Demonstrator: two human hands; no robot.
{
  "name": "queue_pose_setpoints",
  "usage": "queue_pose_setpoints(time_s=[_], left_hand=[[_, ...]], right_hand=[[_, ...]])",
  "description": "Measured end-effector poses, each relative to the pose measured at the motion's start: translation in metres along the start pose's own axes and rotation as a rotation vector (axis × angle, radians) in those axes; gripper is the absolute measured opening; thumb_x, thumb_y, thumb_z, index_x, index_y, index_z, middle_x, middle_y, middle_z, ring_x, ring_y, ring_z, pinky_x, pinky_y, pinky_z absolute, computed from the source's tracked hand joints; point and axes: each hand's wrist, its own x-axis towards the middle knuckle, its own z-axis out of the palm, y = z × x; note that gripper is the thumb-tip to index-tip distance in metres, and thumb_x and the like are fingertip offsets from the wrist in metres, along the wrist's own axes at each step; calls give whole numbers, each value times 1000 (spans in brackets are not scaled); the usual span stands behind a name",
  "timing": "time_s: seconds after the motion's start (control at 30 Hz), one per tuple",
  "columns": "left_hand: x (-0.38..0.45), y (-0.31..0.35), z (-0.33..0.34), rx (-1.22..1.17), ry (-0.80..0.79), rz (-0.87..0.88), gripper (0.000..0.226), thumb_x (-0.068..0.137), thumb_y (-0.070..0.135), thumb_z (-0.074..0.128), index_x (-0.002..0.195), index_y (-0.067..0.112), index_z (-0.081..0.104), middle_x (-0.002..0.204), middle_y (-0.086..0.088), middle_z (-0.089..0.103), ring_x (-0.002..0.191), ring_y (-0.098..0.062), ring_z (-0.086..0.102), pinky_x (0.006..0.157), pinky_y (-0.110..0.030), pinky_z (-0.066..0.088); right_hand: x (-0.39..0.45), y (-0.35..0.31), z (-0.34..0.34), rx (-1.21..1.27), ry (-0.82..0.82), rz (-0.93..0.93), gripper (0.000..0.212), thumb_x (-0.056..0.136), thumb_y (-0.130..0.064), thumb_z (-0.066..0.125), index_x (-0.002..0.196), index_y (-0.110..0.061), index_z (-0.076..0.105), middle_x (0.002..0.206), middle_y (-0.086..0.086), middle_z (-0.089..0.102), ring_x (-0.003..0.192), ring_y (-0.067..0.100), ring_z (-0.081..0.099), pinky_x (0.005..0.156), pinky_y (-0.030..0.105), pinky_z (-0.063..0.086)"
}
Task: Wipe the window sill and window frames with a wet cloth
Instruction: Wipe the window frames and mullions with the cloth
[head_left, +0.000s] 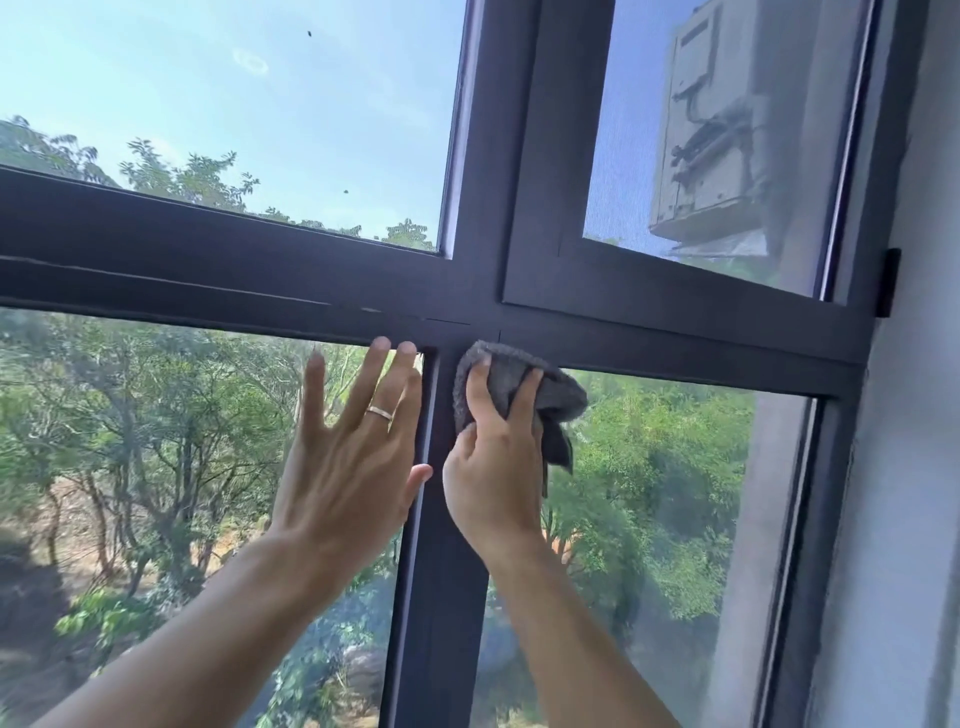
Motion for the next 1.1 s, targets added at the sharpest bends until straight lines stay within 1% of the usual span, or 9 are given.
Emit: queue_pose_setpoints(time_s=[0.1, 0.2, 0.33, 0.53, 0.6, 0.7, 0.83, 0.97, 1.1], left_hand=[[-10, -4, 1, -18, 6, 17, 88, 70, 39, 81, 139, -3, 45, 154, -20, 33, 145, -35, 27, 114, -67, 12], [-17, -6, 2, -36, -2, 10, 88, 71, 41, 80, 140, -3, 45, 154, -19, 33, 145, -34, 26, 114, -67, 11], [-19, -6, 8, -79, -9, -3, 91, 71, 42, 79, 141, -4, 43, 155, -18, 32, 146, -33, 25, 114, -67, 8], [-19, -10, 32, -148, -32, -27, 101, 66, 45, 82, 143, -1, 36, 156, -15, 29, 145, -30, 27, 113, -68, 6], [-20, -12, 37, -167, -22, -18, 100, 70, 47, 77, 146, 2, 31, 158, -13, 24, 147, -28, 21, 113, -68, 7], [-21, -13, 43, -187, -14, -7, 98, 75, 48, 70, 150, 4, 25, 161, -12, 17, 149, -27, 16, 114, -67, 5], [-23, -12, 45, -207, -6, 5, 96, 77, 47, 68, 151, 6, 21, 162, -11, 12, 150, -25, 10, 115, -65, -1], [-24, -10, 40, -200, -3, 30, 83, 79, 44, 62, 148, 6, 34, 161, -15, 18, 149, -29, 15, 114, -67, 2], [-36, -2, 40, -186, 2, 86, 74, 81, 43, 64, 142, 4, 46, 158, -15, 28, 148, -29, 21, 115, -66, 8]], right_hand=[[3, 3, 5, 7, 138, 37, 54, 101, -16, 44, 152, -32, 34, 146, 13, 39, 132, 34, 34, 114, 41, 29], [-23, 20, 9, 90, 176, 68, 44, 99, -14, 53, 143, -18, 51, 113, 9, 56, 110, 30, 52, 98, 41, 45], [14, 15, -5, 197, 230, 212, 42, 98, -29, 58, 139, -17, 56, 110, 3, 47, 88, 13, 45, 94, 36, 43], [-7, 27, 8, 178, 273, 193, 39, 94, -41, 61, 121, -14, 68, 110, 3, 45, 85, -10, 42, 89, 23, 41], [11, 23, 8, 173, 335, 169, 38, 94, -42, 60, 114, -12, 71, 112, 4, 45, 88, -2, 46, 89, 33, 46], [27, 19, 19, 182, 411, 148, 47, 96, -48, 52, 124, -13, 66, 106, 2, 45, 95, 25, 54, 86, 30, 40], [-28, 40, 50, 148, 480, 43, 57, 97, -51, 42, 125, -7, 63, 92, 5, 48, 80, 25, 55, 71, 37, 52], [-11, 43, 55, 154, 568, 62, 56, 99, -51, 39, 101, -3, 68, 84, 3, 47, 73, 25, 52, 66, 45, 52], [-36, 52, 63, 148, 573, -13, 52, 100, -41, 43, 116, 2, 67, 86, 4, 48, 75, 22, 53, 64, 38, 53]])
